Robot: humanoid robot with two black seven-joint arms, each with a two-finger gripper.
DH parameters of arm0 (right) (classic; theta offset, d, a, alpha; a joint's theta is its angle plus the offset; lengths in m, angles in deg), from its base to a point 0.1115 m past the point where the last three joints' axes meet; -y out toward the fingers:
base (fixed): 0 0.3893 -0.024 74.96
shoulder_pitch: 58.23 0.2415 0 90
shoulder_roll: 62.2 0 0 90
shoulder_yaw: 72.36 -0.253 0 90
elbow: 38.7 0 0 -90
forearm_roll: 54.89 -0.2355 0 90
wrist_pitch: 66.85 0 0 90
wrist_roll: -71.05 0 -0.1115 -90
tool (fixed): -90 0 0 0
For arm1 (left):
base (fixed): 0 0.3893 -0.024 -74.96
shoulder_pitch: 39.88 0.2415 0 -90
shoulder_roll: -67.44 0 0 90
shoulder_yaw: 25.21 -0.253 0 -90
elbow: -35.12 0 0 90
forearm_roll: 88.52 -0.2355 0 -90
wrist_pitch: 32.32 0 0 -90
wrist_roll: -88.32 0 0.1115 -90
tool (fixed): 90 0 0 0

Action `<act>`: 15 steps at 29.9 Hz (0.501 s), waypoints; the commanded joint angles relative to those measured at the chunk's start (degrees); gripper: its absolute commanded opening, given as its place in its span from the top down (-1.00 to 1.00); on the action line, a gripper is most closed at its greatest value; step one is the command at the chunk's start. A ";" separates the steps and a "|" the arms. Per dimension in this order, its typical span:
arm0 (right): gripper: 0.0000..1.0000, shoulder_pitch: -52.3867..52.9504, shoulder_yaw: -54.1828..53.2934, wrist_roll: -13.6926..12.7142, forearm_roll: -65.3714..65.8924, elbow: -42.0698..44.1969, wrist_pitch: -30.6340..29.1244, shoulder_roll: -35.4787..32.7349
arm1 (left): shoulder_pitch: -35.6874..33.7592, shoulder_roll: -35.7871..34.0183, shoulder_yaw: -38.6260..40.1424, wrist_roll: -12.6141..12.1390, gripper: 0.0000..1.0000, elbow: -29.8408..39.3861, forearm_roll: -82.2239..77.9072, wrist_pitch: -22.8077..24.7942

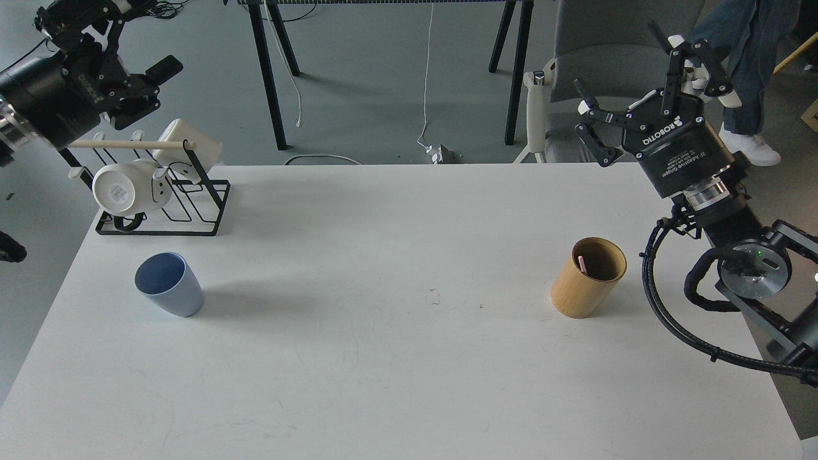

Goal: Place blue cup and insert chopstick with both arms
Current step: 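Move the left gripper down toward the light blue cup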

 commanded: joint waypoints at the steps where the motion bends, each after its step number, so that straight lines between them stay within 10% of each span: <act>1: -0.88 -0.58 -0.03 0.00 0.07 0.24 0.04 -0.15 | -0.32 -7.24 -5.69 0.00 -0.99 3.62 -12.43 -0.04; 15: -0.88 -3.05 0.06 0.00 0.07 0.24 -0.05 -0.15 | 0.29 0.03 -14.14 0.00 -0.99 -16.40 -52.54 -2.81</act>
